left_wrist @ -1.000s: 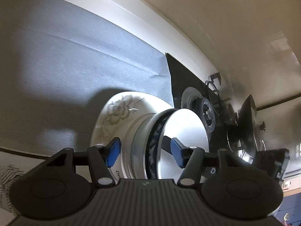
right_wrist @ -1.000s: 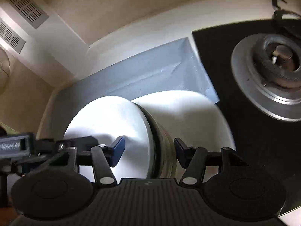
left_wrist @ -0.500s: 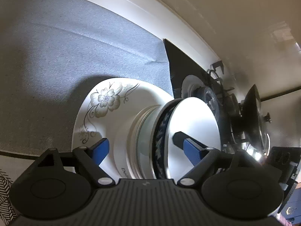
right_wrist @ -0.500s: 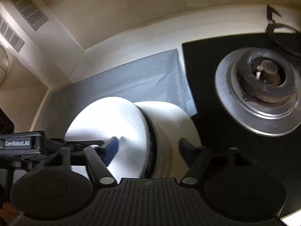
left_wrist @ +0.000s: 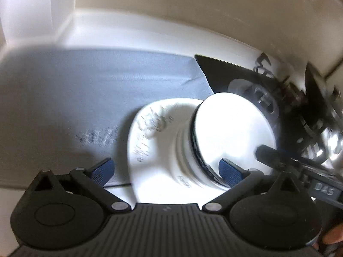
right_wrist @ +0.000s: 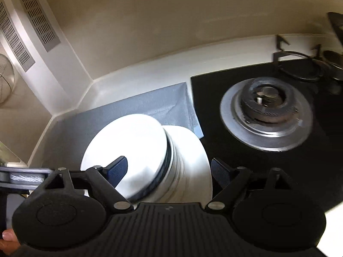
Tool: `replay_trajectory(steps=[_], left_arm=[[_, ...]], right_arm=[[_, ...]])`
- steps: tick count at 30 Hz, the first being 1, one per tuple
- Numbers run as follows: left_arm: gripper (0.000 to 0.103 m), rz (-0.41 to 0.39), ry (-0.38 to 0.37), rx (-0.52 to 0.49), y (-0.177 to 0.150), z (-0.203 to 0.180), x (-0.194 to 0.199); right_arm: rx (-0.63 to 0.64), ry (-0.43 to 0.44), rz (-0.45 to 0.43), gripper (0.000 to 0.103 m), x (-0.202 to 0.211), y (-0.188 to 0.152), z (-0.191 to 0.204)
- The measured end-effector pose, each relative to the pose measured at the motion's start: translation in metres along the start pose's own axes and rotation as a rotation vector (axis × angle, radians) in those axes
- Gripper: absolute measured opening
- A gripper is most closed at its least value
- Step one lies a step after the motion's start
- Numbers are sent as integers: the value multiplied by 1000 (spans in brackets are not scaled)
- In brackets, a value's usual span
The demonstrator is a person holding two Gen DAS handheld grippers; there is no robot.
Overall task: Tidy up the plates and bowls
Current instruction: 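Lower the bowl stack onto the flower-print plates and open both grippers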
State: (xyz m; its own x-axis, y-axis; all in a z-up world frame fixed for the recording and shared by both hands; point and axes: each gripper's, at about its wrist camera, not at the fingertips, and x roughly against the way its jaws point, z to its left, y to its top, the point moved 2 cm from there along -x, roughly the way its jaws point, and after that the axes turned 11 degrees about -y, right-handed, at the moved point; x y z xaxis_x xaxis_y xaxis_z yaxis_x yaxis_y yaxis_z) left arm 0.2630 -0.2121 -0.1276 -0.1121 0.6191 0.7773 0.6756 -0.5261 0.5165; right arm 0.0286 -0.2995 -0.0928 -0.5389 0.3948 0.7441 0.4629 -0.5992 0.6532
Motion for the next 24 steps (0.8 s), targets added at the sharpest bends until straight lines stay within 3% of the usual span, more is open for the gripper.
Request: replay_trajectory(steps=[4, 6, 9, 12, 17, 21, 24], left_arm=[[103, -52, 63, -52, -13, -7, 32], [103, -57, 40, -90, -20, -13, 47], [103, -142, 48, -132, -29, -23, 74], [103, -174, 130, -130, -36, -31, 92], [103, -178, 286, -231, -43, -53, 108], [103, -176, 304, -161, -54, -60, 109], [103, -171, 288, -15, -62, -64, 106]], right_arm=[[-27, -40, -36, 87, 27, -26, 6], [-54, -46, -64, 87, 45, -35, 10], [-67, -54, -106, 92, 70, -45, 18], [-27, -33, -135, 96, 91, -52, 26], [-10, -23, -142, 97, 102, -59, 23], [32, 34, -145, 97, 102, -59, 19], [93, 27, -153, 97, 106, -59, 12]])
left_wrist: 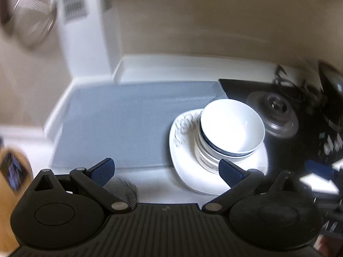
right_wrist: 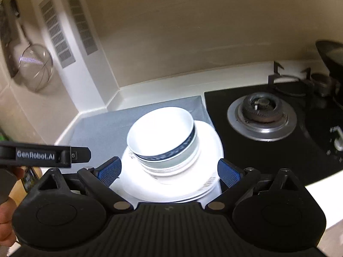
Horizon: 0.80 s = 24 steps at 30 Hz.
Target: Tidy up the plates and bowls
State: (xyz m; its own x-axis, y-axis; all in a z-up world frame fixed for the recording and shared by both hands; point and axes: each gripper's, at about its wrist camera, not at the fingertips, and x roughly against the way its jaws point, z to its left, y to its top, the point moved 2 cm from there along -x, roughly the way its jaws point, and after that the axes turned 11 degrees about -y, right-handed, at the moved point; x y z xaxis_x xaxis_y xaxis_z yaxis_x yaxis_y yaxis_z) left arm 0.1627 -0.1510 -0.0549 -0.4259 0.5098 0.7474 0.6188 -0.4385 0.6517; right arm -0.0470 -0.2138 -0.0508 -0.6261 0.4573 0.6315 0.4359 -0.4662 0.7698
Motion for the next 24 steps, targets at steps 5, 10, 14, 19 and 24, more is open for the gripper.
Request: replay_trajectory(steps=[5, 10, 14, 19, 24], left_arm=[[103, -27, 67, 31, -14, -21, 5], [103, -18, 102, 42, -23, -36, 9], [103, 2, 92, 73, -28, -42, 9], [103, 23, 100, 78, -33, -47, 6], [103, 38, 103, 71, -35, -52, 3]], right_arm=[[84, 13, 9, 98, 12, -2, -14], [113, 43, 29, 98, 14, -2, -23], [132, 67, 37, 98, 17, -4, -26], [144, 66, 49, 98, 19, -7, -32], [143, 62, 60, 98, 19, -9, -36]])
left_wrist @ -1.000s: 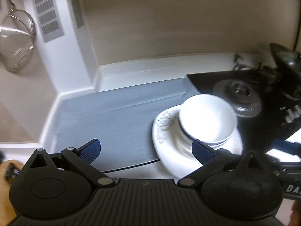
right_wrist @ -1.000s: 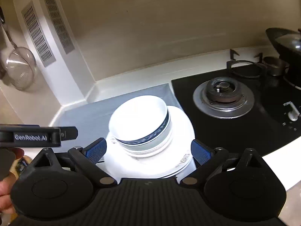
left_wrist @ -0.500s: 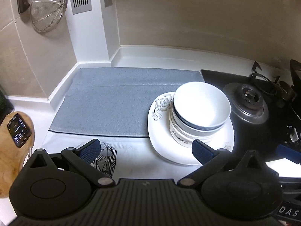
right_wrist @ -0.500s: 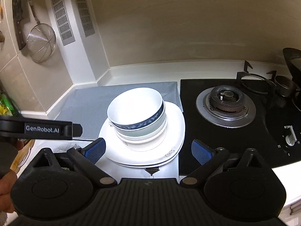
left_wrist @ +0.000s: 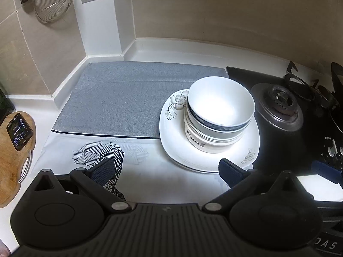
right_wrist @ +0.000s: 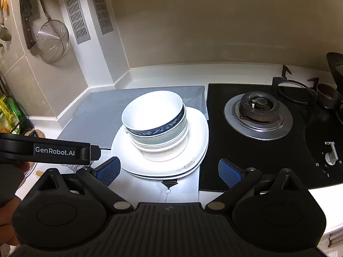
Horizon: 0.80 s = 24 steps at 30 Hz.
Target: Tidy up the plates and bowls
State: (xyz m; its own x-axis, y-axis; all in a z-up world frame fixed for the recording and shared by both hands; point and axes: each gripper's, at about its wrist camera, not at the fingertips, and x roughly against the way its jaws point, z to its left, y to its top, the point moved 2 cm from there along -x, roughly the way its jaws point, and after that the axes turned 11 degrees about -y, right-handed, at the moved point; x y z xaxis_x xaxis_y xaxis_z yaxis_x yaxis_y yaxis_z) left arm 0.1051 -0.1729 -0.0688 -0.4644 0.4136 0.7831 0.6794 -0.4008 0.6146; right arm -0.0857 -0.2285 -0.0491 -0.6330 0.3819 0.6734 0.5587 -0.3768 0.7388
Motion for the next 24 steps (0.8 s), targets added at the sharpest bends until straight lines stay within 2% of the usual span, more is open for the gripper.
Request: replay_trajectory(steps=[24], left_arm=[[103, 9, 25, -36, 8, -6, -10]], right_arm=[[4, -2, 9, 99, -10, 6, -1]])
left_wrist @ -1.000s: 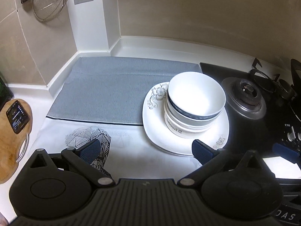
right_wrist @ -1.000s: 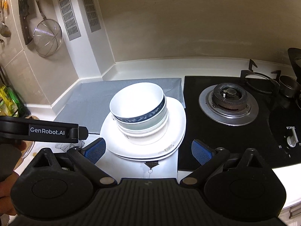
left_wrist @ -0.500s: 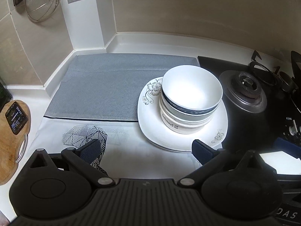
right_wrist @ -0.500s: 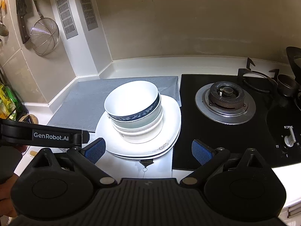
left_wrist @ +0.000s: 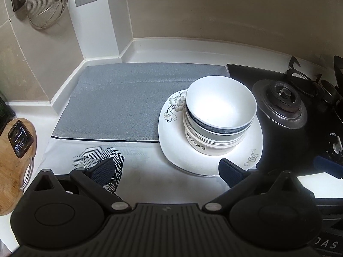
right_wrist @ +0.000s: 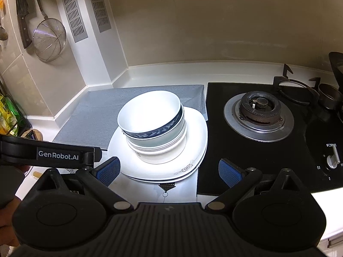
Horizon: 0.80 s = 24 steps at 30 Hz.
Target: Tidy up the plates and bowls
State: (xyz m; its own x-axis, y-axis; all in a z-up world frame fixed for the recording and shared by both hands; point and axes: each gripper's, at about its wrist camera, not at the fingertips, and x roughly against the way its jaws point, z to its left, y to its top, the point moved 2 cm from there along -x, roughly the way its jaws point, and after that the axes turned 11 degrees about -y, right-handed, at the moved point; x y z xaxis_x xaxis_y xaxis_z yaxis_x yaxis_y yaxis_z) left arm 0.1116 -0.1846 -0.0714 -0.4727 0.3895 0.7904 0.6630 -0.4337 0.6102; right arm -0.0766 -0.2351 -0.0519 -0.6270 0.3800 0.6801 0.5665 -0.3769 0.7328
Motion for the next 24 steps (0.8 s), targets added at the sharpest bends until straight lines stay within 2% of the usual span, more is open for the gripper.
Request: replay_trajectory(steps=[5, 10, 15, 17, 20, 24], left_arm=[[103, -33, 43, -45, 1, -3, 5], [103, -69, 163, -169, 2, -15, 13], [103, -33, 278, -291, -4, -32, 6], [103, -15, 260, -283, -6, -31, 5], [103, 18, 175, -212, -5, -22, 2], [103, -5, 142, -175, -5, -20, 8]], right_arm=[[7, -8, -10, 99, 1, 1, 1], [-4, -14, -25, 100, 3, 0, 0], [-13, -13, -28, 100, 5, -2, 0], [2, -16, -25, 100, 5, -4, 0], [-13, -11, -26, 100, 7, -4, -2], [-6, -13, -36, 100, 9, -4, -3]])
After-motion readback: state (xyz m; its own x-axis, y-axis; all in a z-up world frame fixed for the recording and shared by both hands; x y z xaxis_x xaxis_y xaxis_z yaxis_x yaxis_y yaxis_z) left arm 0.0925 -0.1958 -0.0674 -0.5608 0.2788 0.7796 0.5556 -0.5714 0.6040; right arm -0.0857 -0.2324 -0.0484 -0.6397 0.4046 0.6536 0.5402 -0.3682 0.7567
